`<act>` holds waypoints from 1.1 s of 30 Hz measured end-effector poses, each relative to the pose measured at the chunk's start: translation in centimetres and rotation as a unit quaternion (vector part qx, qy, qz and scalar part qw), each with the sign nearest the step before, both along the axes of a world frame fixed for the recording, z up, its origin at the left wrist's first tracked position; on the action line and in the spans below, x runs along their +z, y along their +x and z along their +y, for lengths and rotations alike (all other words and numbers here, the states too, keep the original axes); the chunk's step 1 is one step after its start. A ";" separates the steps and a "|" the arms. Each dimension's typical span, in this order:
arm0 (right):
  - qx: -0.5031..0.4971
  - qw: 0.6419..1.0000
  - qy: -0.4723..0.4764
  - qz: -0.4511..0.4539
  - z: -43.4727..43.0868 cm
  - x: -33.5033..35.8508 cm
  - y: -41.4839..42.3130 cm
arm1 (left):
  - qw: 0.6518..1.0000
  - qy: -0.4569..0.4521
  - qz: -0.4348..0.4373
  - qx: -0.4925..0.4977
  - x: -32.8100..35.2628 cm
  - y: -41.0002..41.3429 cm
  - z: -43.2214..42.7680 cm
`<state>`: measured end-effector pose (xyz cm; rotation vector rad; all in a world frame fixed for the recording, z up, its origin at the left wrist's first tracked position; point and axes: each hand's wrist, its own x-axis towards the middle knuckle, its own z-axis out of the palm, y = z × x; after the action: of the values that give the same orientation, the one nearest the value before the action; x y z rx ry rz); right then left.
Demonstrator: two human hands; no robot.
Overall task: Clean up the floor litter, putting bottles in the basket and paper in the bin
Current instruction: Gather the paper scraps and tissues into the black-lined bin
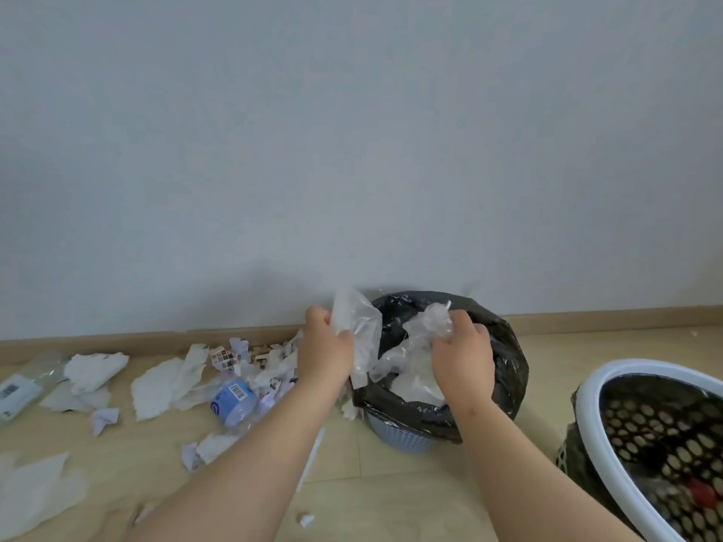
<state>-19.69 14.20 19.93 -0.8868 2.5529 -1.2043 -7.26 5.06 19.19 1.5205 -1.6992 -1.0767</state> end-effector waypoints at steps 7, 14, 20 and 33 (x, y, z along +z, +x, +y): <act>-0.028 0.999 0.016 0.025 1.1 -2.5 -3.2 | 0.992 -0.112 -0.024 -0.051 -2.2 -3.3 1.3; 0.029 0.990 0.138 -0.004 0.9 -5.0 -4.0 | 0.934 -0.276 -0.171 -0.150 -5.1 -3.2 1.6; 0.081 0.981 0.171 0.032 0.4 -6.0 -2.7 | 0.932 -0.220 -0.233 -0.172 -5.0 -4.7 2.2; 0.159 0.882 0.410 0.168 0.7 -6.2 -2.4 | 0.832 -0.214 -0.401 -0.320 -7.1 -4.4 1.6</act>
<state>-22.14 14.90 13.72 -1.2574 2.6019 0.1733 -11.68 6.66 12.13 1.1700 -2.9304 -0.2160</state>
